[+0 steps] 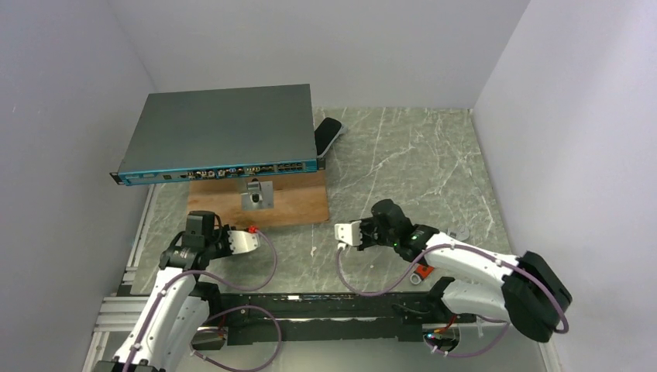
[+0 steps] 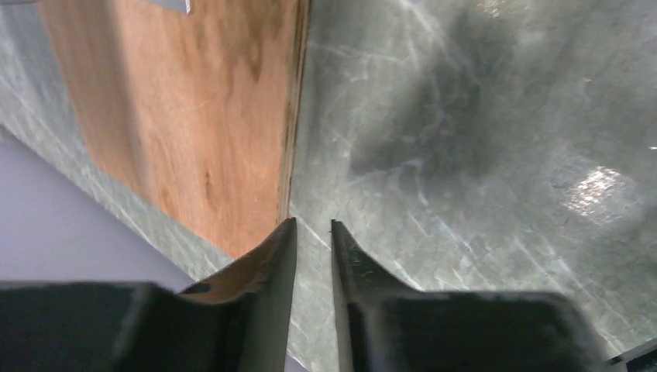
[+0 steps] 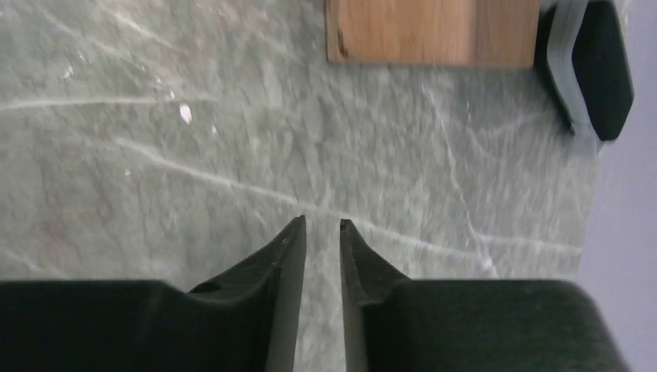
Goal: Open the umbrella
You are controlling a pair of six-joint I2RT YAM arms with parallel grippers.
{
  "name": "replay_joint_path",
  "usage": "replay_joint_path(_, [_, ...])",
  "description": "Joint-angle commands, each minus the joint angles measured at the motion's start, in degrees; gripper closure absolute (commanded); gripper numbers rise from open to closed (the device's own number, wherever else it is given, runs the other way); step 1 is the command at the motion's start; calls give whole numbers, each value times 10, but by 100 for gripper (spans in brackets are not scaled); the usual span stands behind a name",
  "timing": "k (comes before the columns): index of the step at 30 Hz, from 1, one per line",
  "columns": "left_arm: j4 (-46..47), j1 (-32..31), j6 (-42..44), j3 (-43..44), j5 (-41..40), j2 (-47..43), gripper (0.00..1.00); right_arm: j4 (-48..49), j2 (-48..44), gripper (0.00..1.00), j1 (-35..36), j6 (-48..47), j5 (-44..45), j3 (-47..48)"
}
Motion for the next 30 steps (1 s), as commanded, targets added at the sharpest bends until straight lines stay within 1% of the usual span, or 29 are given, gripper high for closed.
replay_joint_path(1, [29,-44,8,3,-8,33,81,98,61,87,43,18,15,40])
replay_joint_path(2, [36,-56,6,5,-11,41,86,108,77,97,50,16,11,45])
replay_joint_path(3, [39,-67,4,6,-13,49,89,117,97,100,56,9,7,51])
replay_joint_path(6, [42,-107,-2,10,-19,70,93,136,140,100,65,-20,-12,58])
replay_joint_path(8, [43,-146,-8,10,-34,86,94,141,168,100,63,-44,-20,59])
replay_joint_path(11, [45,-210,-24,13,-43,114,96,134,183,100,35,-82,-47,53])
replay_joint_path(15, [67,-262,-35,14,-65,150,92,125,202,100,-1,-128,-84,50])
replay_joint_path(17, [84,-276,-30,9,-70,163,93,121,226,100,-14,-137,-95,66])
replay_joint_path(21, [123,-304,-21,0,-91,197,95,144,288,100,-27,-157,-102,92])
replay_joint_path(24, [148,-309,-15,-2,-109,224,95,160,330,100,-29,-162,-105,119])
replay_joint_path(27, [161,-309,-10,-2,-125,249,96,156,370,100,-29,-161,-110,154])
replay_joint_path(30, [194,-307,4,-18,-146,266,95,156,402,100,-29,-168,-115,184])
